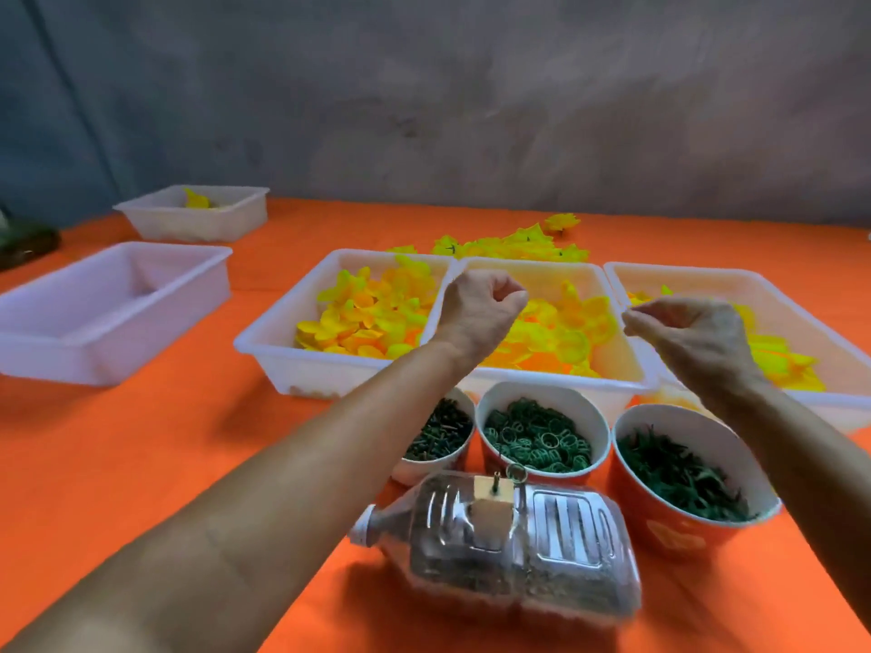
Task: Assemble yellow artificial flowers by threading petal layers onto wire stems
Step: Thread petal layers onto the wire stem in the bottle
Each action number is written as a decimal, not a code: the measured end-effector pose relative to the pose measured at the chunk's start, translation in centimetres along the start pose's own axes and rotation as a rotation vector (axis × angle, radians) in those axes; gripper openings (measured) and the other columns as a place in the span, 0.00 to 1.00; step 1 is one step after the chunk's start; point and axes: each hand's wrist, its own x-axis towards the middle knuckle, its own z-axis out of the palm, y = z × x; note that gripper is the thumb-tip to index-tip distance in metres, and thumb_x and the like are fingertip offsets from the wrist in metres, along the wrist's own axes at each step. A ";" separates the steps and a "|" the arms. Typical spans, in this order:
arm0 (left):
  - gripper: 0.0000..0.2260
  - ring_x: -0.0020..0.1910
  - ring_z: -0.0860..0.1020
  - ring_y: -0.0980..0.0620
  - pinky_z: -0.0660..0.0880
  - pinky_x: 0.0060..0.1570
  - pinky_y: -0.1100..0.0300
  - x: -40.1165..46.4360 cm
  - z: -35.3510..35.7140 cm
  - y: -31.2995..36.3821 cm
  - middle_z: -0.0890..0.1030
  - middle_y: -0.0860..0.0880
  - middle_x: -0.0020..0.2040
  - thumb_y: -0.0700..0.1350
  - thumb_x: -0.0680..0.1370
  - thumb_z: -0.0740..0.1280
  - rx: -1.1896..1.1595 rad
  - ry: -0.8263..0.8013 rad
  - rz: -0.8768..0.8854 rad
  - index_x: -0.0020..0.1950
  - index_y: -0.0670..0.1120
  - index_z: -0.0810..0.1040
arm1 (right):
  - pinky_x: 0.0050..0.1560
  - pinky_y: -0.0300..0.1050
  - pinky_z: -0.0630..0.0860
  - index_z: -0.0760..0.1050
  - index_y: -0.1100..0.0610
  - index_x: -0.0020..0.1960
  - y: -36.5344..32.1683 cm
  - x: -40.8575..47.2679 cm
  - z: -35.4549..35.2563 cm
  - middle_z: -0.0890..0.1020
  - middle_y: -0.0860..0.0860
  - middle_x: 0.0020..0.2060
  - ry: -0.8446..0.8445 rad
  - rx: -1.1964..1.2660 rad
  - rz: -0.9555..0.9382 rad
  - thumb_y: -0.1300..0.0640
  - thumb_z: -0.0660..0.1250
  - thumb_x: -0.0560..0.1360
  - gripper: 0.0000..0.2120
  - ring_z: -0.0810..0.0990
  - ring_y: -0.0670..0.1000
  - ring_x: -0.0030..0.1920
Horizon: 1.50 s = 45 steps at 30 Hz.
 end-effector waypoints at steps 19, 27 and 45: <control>0.04 0.32 0.74 0.57 0.70 0.36 0.65 -3.7 -8.1 -4.9 0.80 0.48 0.35 0.38 0.69 0.74 0.460 -0.272 0.044 0.43 0.43 0.85 | 0.28 0.32 0.72 0.81 0.60 0.43 -2.6 -3.2 1.9 0.82 0.52 0.35 -0.324 0.298 0.107 0.61 0.69 0.74 0.04 0.76 0.40 0.27; 0.13 0.45 0.78 0.48 0.74 0.42 0.57 -6.0 -6.3 -5.2 0.82 0.47 0.45 0.48 0.71 0.74 0.797 -0.567 0.131 0.53 0.46 0.83 | 0.28 0.32 0.72 0.80 0.59 0.42 -4.0 -4.4 1.0 0.82 0.53 0.35 -0.259 0.360 0.106 0.61 0.68 0.75 0.04 0.75 0.40 0.27; 0.06 0.41 0.72 0.52 0.74 0.46 0.54 -6.4 -5.7 -5.7 0.75 0.51 0.40 0.44 0.72 0.73 0.728 -0.515 -0.007 0.49 0.47 0.83 | 0.28 0.32 0.71 0.80 0.58 0.40 -6.5 -6.5 0.3 0.82 0.53 0.33 -0.231 0.487 0.119 0.63 0.68 0.74 0.05 0.75 0.40 0.26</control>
